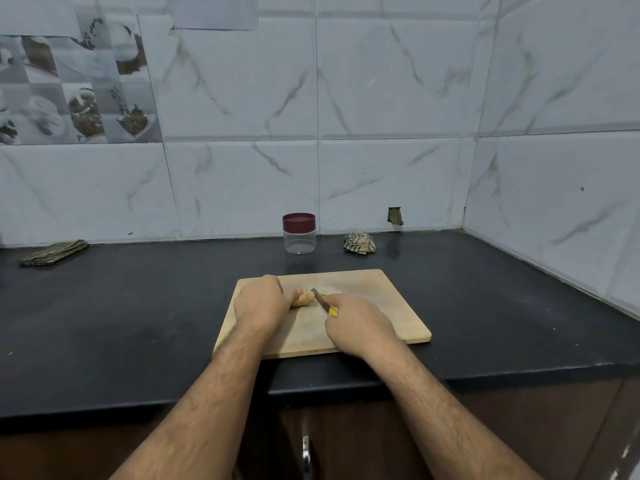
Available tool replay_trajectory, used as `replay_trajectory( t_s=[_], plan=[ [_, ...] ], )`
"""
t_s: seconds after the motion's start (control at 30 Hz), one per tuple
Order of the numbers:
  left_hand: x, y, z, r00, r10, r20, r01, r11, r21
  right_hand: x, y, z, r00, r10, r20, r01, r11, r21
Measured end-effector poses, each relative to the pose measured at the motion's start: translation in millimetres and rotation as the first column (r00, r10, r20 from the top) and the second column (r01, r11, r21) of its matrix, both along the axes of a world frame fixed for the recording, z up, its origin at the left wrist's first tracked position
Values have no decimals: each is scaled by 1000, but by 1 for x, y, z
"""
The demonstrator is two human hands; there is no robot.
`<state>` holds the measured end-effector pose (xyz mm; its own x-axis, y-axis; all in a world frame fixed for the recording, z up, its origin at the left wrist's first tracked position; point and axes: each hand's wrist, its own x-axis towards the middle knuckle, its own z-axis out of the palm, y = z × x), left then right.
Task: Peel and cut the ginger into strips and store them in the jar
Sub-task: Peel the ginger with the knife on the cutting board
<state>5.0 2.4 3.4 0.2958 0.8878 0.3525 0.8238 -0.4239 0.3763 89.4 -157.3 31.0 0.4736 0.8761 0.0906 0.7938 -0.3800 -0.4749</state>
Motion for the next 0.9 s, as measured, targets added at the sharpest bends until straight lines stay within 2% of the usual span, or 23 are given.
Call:
replay_trajectory(
  t_s=[0.1,0.2,0.43,0.9],
  plan=[
    [-4,-1,3,998,-9,-64,12,999,46,2,0,-1,1000,-12,8,12,1000,-3],
    [-6,-2,5,998,-27,-64,26,1000,-15,2,0,-1,1000,-24,13,24,1000,-10],
    [-7,-6,6,999,-49,9,50,990,-132,3,3,-2,999,-48,13,48,999,1],
    [-5,-3,-5,990,-76,121,90,989,-120,-7,18,-6,997,-69,44,67,997,37]
  ],
)
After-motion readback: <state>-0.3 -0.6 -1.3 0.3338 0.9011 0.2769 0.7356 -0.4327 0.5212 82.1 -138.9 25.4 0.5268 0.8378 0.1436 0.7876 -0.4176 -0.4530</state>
